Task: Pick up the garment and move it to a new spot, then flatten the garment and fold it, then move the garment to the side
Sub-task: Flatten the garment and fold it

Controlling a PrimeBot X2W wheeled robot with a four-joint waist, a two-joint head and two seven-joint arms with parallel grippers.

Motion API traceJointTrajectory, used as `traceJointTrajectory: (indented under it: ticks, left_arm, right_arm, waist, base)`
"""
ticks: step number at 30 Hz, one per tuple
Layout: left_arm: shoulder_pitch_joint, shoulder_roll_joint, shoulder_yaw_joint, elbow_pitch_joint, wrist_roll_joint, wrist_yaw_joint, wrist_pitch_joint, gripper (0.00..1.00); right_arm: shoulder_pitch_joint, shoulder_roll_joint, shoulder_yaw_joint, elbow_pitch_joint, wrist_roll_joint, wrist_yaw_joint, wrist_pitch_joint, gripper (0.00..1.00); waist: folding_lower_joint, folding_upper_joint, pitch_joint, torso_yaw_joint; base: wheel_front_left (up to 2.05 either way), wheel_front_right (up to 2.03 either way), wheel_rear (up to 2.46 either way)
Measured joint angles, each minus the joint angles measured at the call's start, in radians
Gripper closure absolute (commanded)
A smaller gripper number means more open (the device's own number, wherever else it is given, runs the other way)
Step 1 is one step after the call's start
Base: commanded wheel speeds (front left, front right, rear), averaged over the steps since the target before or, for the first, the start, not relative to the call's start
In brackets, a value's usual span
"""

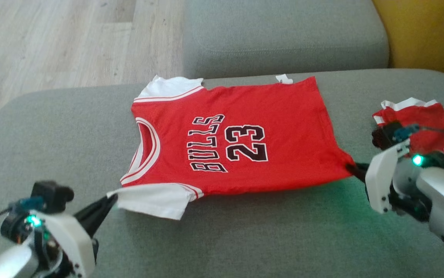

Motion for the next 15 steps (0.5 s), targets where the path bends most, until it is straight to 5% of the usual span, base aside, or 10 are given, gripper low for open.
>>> traceJointTrajectory:
  ticks: [15]
  left_arm:
    - [-0.349, -0.090, -0.093, 0.270, 0.143, -0.088, 0.139, 1.00]
  right_arm:
    - [-0.174, 0.095, 0.003, 0.176, 0.028, 0.000, 0.019, 1.00]
  waist:
    - [0.0000, 0.0000, 0.129, 0.005]
  base:
    - [0.00, 0.00, 0.00]
